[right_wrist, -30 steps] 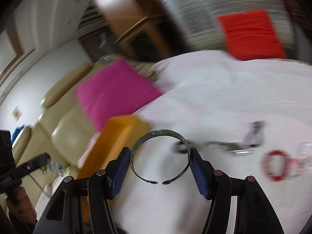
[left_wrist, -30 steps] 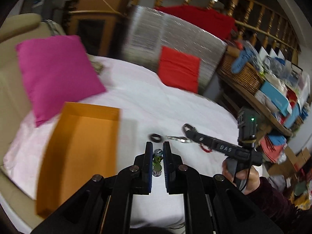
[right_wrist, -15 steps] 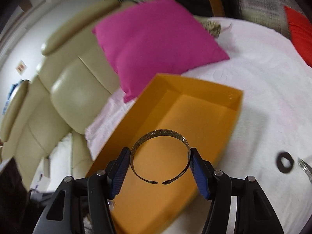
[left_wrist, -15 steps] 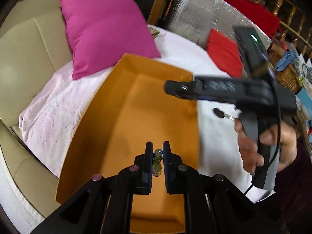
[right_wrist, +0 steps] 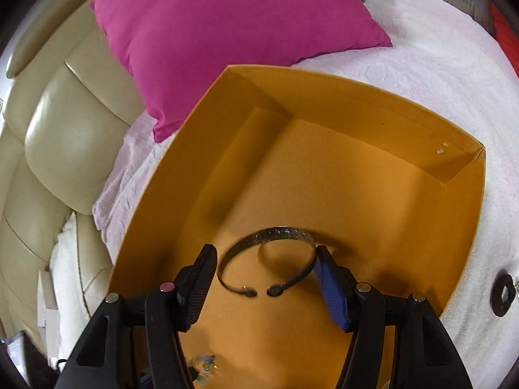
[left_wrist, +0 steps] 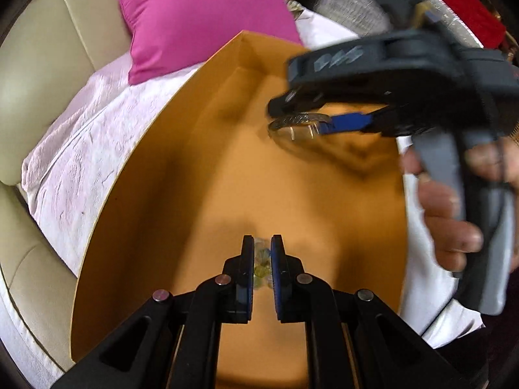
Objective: Organize jewelry
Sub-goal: 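Withdraw both tools from the orange tray back over the jewelry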
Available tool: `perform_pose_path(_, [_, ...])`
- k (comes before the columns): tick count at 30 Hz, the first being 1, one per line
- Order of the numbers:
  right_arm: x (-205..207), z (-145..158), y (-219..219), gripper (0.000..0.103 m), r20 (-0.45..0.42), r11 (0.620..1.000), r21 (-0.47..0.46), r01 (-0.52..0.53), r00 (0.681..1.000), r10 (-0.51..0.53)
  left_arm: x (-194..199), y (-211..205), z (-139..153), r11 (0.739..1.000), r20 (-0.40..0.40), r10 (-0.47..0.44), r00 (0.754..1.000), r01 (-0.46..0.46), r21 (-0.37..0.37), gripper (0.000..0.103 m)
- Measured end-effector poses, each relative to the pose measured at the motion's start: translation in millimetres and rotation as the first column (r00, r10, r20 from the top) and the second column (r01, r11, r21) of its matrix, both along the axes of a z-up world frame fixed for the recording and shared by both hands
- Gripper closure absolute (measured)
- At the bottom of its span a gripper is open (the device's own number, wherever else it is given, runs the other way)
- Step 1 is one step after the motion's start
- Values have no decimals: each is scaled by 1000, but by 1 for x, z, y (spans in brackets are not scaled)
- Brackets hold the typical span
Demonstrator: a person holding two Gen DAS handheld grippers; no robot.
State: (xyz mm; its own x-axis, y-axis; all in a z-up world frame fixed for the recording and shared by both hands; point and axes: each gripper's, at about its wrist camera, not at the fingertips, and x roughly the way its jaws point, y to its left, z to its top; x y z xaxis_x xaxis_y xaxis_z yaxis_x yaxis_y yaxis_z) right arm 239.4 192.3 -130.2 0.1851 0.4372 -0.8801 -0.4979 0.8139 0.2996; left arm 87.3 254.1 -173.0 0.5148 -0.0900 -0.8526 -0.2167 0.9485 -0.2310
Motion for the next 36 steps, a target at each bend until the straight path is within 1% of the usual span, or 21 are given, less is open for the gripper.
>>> perform_pose_path(2, [-5,10,-10,36,27,999,38,0,1000,-1,-1,0,-2,1000,-24,19,1000,-18,20,92])
perform_pose_path(4, [-11,25,-25,35,79,997,76,10,997,-16,-4,-2,1,999,-22,33,999,-33,24,91])
perform_pose_path(5, [-15,35,-37,35,111,994,104,17,993,-29,-5,-3,4,999,-15,37,999,-37,26,91])
perform_pose_path(8, [-23,56,-77,35,165,982,182,57,982,-87,-10,-15,20,997,18,45,999,-46,56,90])
perform_pose_path(11, [-32,71,-128,35,195,961,257,98,969,-151,-15,-36,43,993,75,29,997,-38,114,88])
perform_pose_path(12, [-34,75,-144,35,194,955,275,111,966,-169,-16,-46,51,991,96,19,995,-32,132,86])
perform_pose_path(14, [-40,78,-187,35,196,940,306,151,956,-217,-18,-65,65,988,132,-4,991,-17,155,70])
perform_pose_path(16, [-46,78,-229,35,181,925,326,194,948,-262,-20,-89,78,984,173,-40,984,9,177,66])
perform_pose_path(20, [-58,71,-326,35,152,881,363,303,914,-377,-13,-135,91,975,220,-127,967,81,208,66])
perform_pose_path(22, [-66,62,-377,35,117,847,388,364,892,-437,-6,-156,92,969,236,-162,958,110,219,66])
perform_pose_path(24, [-72,49,-427,37,49,801,410,436,867,-497,1,-178,94,965,246,-189,951,133,228,66])
perform_pose_path(26, [-79,34,-467,43,-18,756,426,498,840,-543,7,-199,91,961,259,-217,941,160,226,66])
perform_pose_path(27, [-81,25,-484,45,-47,734,421,532,821,-569,10,-211,88,959,266,-229,936,171,225,66])
perform_pose_path(28, [-83,20,-503,50,-70,714,410,567,801,-595,15,-222,85,957,269,-241,933,183,225,64])
perform_pose_path(29, [-83,11,-518,55,-96,697,392,600,780,-618,14,-236,84,954,266,-253,930,195,226,61])
perform_pose_path(31, [-83,-4,-536,61,-144,679,351,645,754,-641,24,-260,75,947,254,-283,925,228,226,61])
perform_pose_path(34, [-77,-23,-550,61,-192,653,308,692,717,-670,38,-283,58,941,250,-304,919,249,229,61])
perform_pose_path(36, [-71,-29,-556,61,-199,633,287,719,691,-695,47,-291,47,937,221,-316,923,267,225,61])
